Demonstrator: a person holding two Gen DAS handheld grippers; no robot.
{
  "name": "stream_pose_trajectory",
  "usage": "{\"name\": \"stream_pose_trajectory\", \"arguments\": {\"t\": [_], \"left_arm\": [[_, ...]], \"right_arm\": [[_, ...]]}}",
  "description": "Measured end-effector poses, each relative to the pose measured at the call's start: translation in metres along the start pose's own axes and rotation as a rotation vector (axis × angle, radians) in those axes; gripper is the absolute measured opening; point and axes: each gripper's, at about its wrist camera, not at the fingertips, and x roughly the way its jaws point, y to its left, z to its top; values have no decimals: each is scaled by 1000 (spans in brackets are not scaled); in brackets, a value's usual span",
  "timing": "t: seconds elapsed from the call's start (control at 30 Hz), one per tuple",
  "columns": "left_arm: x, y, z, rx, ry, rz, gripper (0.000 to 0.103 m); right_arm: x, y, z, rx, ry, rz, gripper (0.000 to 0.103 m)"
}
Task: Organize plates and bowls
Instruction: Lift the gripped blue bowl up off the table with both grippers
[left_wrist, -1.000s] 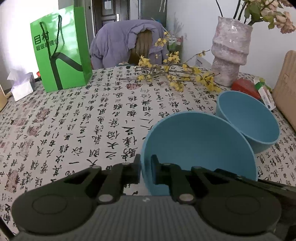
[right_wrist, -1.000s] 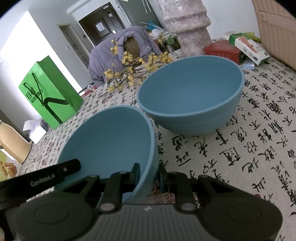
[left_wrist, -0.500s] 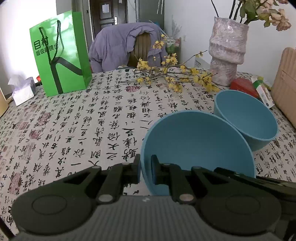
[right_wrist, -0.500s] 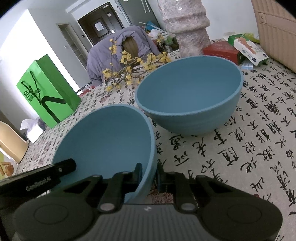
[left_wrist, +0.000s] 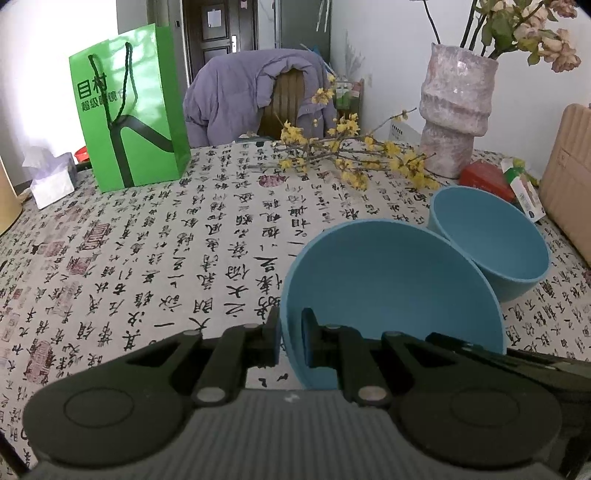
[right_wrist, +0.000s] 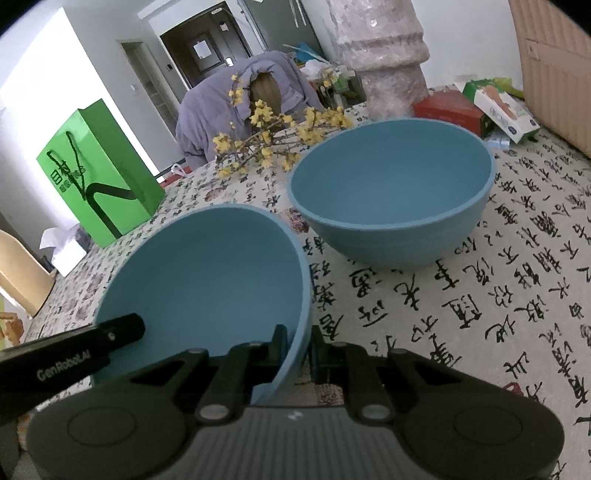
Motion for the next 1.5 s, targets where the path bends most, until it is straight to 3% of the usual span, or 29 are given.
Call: {"name": "stream_pose_trajectory", "arguments": {"t": [1.5], "left_arm": [[-57,24,1,-35,-96,-14,12]], "right_arm": [[-58,45,4,-86,-105,-3,12]]}}
